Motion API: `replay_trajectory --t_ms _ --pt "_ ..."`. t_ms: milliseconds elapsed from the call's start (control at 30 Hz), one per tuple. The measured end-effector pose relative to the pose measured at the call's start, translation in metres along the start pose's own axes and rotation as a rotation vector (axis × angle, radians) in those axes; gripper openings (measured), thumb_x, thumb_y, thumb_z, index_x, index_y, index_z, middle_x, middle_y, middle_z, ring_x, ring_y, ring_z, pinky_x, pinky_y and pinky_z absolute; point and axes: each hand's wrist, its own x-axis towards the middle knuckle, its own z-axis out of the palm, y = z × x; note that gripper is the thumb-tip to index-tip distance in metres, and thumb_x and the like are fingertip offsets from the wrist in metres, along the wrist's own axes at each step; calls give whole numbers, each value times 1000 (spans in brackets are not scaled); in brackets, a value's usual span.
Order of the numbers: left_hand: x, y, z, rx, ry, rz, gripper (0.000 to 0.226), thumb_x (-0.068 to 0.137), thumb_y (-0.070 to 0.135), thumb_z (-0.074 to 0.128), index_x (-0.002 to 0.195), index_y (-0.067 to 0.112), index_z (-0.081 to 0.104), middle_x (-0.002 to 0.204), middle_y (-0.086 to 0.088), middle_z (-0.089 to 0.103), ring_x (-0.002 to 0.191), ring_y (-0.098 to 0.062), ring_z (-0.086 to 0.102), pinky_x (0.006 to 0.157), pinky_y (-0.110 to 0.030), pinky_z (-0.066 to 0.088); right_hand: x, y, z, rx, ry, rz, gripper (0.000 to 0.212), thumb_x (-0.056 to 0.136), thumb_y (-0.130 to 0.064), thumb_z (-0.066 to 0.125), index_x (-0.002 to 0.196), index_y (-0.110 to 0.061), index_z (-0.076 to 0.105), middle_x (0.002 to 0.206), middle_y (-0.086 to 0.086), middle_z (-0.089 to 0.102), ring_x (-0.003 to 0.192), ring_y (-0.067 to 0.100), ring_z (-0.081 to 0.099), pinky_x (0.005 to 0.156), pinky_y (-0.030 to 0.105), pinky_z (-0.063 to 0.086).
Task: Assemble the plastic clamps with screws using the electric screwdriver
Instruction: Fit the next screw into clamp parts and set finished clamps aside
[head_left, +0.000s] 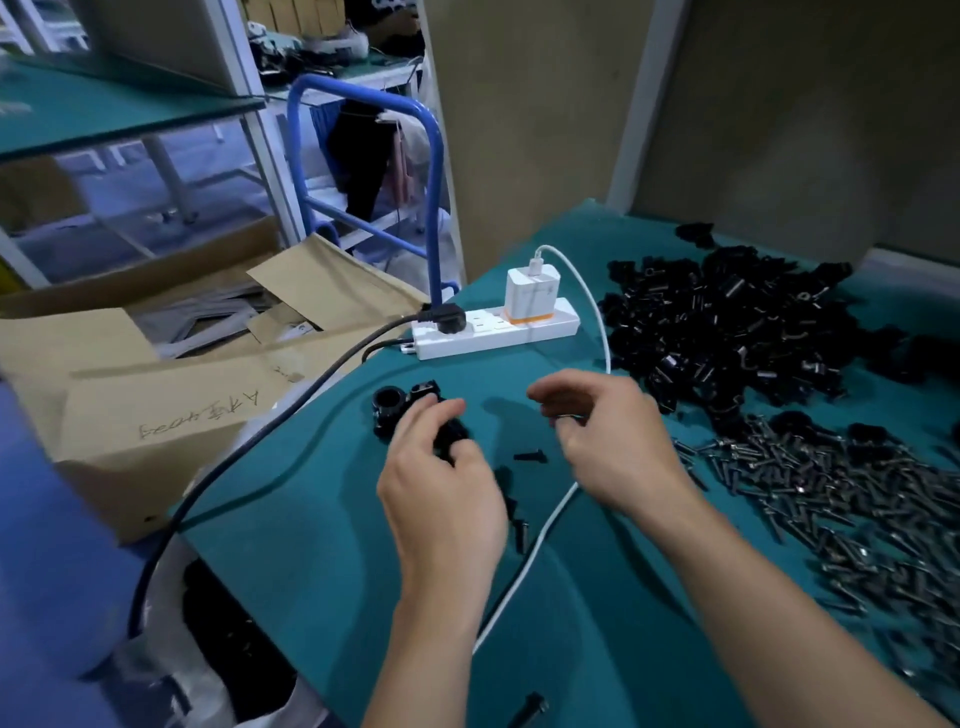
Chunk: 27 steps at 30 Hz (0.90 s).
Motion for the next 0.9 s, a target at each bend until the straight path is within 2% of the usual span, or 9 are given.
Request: replay_trajectory --t_ms 100,200,300,367,433,500,600,700,900 --pt "-5 9 2 -19 -27 -11 51 89 -8 53 112 32 75 133 24 59 120 -28 66 106 -48 50 -7 9 -32 110 108 40 55 87 12 50 74 -33 79 77 -7 77 75 8 75 79 37 64" --pt "-24 27 14 -72 -64 84 55 84 -9 54 97 42 72 118 29 65 107 -25 69 96 -48 56 -7 16 -81 64 380 98 47 89 3 57 76 -36 79 67 -11 74 48 4 62 42 23 48" --pt "-47 43 52 -105 -223 132 49 84 -2 57 90 44 72 108 23 68 92 -27 69 93 -46 57 20 29 -124 -285 381 214 34 92 -12 64 113 -36 74 90 -10 76 69 3 63 58 17 46" --pt "-63 52 87 -112 -378 101 45 84 1 57 88 44 72 102 8 72 88 -24 66 92 -42 56 39 43 -135 -530 156 319 63 94 -21 68 153 -28 45 133 5 64 114 23 63 84 27 52" --pt "-75 56 120 -117 -513 51 42 83 1 56 91 38 76 93 -1 74 87 -20 67 85 -32 56 52 54 -137 -616 21 341 80 95 -31 70 162 -24 27 158 10 41 144 32 39 112 38 41" --pt "-78 55 146 -153 -527 6 42 83 -3 54 89 33 77 83 5 74 77 -5 65 69 -13 47 62 66 -139 -641 7 281 75 94 -34 70 158 -23 34 144 13 53 140 33 40 106 39 43" --pt "-72 50 170 -170 -481 -43 43 85 -5 53 82 32 73 77 10 72 66 2 62 55 -9 40 74 79 -146 -689 82 189 46 90 -24 68 133 -25 51 100 5 61 109 31 56 76 37 46" --pt "-68 46 178 -128 -485 -68 44 86 -4 52 79 36 71 68 4 69 44 -7 52 39 -15 35 81 83 -149 -705 57 164 43 91 -21 65 131 -27 50 114 8 62 109 31 53 77 39 46" --pt "-66 45 181 -23 -556 -4 44 88 -4 55 90 36 74 74 22 72 52 0 60 41 -14 42 79 80 -145 -786 157 109 27 91 -8 61 110 -28 58 106 -1 62 103 26 57 81 41 41"
